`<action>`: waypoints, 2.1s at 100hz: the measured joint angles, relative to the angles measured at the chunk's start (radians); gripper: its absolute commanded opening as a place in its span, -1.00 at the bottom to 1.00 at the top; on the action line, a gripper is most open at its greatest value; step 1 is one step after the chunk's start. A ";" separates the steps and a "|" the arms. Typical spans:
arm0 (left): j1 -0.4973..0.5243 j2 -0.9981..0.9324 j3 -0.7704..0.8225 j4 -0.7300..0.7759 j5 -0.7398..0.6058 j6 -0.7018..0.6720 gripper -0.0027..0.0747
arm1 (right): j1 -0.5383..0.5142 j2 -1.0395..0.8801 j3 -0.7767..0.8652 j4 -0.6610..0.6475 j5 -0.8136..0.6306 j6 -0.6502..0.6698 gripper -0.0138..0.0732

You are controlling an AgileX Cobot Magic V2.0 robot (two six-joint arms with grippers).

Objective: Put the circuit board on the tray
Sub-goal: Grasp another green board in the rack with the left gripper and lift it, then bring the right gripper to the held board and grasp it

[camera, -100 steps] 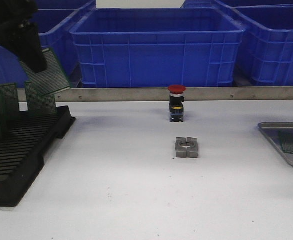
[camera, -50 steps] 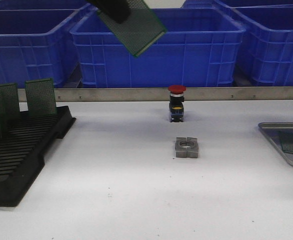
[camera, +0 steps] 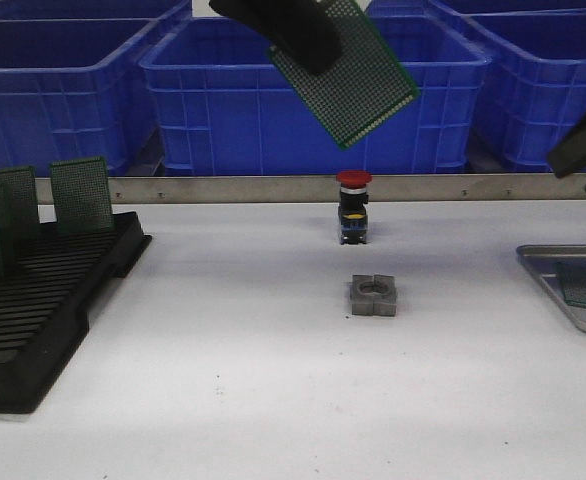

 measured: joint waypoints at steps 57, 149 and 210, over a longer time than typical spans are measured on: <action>0.000 0.000 0.000 -0.001 0.000 0.000 -0.98 | 0.115 -0.171 -0.074 0.026 0.154 -0.355 0.61; 0.000 0.000 0.000 -0.002 0.000 0.000 -0.98 | 0.442 -0.123 -0.075 0.034 0.050 -0.413 0.29; 0.000 0.000 0.000 -0.005 0.008 -0.008 -0.68 | 0.443 -0.123 -0.075 0.032 0.044 -0.435 -0.83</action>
